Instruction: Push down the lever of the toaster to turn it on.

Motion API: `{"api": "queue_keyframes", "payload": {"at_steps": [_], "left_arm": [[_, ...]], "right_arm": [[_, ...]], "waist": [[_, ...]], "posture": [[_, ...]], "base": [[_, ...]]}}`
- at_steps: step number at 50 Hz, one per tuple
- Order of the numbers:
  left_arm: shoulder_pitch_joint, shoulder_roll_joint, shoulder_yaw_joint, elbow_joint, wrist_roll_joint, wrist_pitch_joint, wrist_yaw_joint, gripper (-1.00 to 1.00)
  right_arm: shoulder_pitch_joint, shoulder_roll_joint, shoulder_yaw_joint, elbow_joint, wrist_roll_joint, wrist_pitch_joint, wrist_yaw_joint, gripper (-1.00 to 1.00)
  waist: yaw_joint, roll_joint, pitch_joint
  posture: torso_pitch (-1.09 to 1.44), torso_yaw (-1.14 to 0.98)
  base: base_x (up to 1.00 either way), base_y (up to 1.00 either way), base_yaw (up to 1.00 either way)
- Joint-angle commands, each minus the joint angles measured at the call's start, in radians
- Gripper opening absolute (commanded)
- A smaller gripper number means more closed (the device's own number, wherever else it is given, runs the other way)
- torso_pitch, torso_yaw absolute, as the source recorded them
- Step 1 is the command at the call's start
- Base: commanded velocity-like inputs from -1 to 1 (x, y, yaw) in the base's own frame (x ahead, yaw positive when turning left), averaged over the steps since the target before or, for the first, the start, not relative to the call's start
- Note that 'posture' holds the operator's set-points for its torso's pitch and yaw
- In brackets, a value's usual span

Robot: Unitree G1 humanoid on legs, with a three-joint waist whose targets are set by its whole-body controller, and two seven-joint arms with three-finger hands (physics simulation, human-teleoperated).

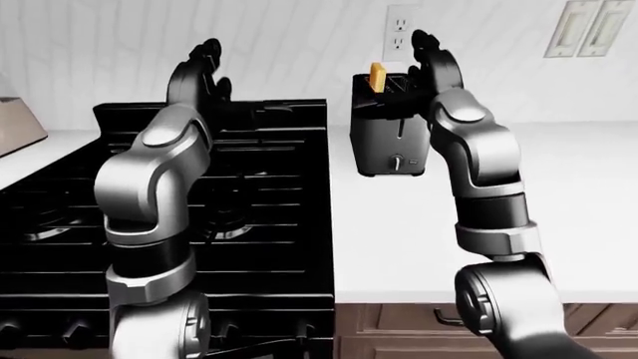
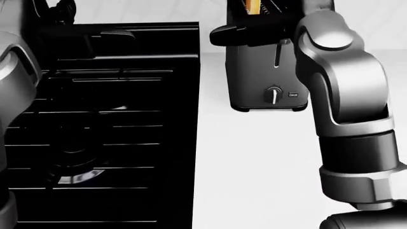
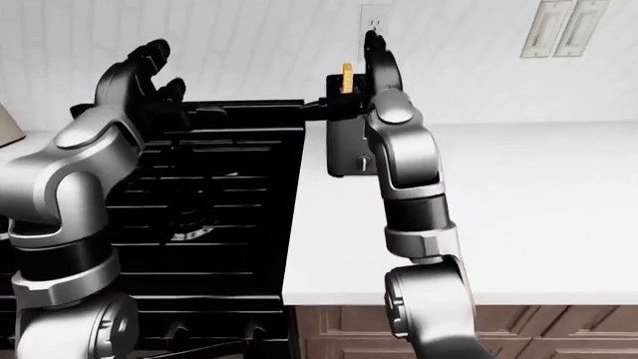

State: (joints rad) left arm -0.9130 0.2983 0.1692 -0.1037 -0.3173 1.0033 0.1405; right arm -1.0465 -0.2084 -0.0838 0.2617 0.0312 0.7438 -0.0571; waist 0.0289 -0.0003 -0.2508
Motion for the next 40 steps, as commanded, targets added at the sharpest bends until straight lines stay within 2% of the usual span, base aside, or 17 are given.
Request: {"api": "queue_keyframes", "payload": {"at_steps": [1,19,40], "left_arm": [[-0.037,0.010,0.009,-0.024,0.002,-0.029,0.000,1.00],[-0.032,0.009,0.011,-0.033,0.002,-0.023,0.005,1.00],[-0.034,0.009,0.008,-0.024,0.006,-0.033,0.004,1.00]], "right_arm": [[-0.033,-0.011,-0.010,-0.037,-0.013,-0.036,0.000,1.00],[0.115,0.007,-0.003,-0.284,-0.056,0.096,0.021,1.00],[0.146,0.026,-0.001,-0.303,-0.067,0.110,0.047,1.00]], "waist": [[0.000,0.001,-0.019],[0.004,-0.008,-0.025],[-0.006,-0.006,-0.023]], "posture": [[-0.37,0.00],[-0.37,0.00],[-0.37,0.00]], "base": [[0.00,0.00,0.00],[0.00,0.00,0.00],[0.00,0.00,0.00]]}}
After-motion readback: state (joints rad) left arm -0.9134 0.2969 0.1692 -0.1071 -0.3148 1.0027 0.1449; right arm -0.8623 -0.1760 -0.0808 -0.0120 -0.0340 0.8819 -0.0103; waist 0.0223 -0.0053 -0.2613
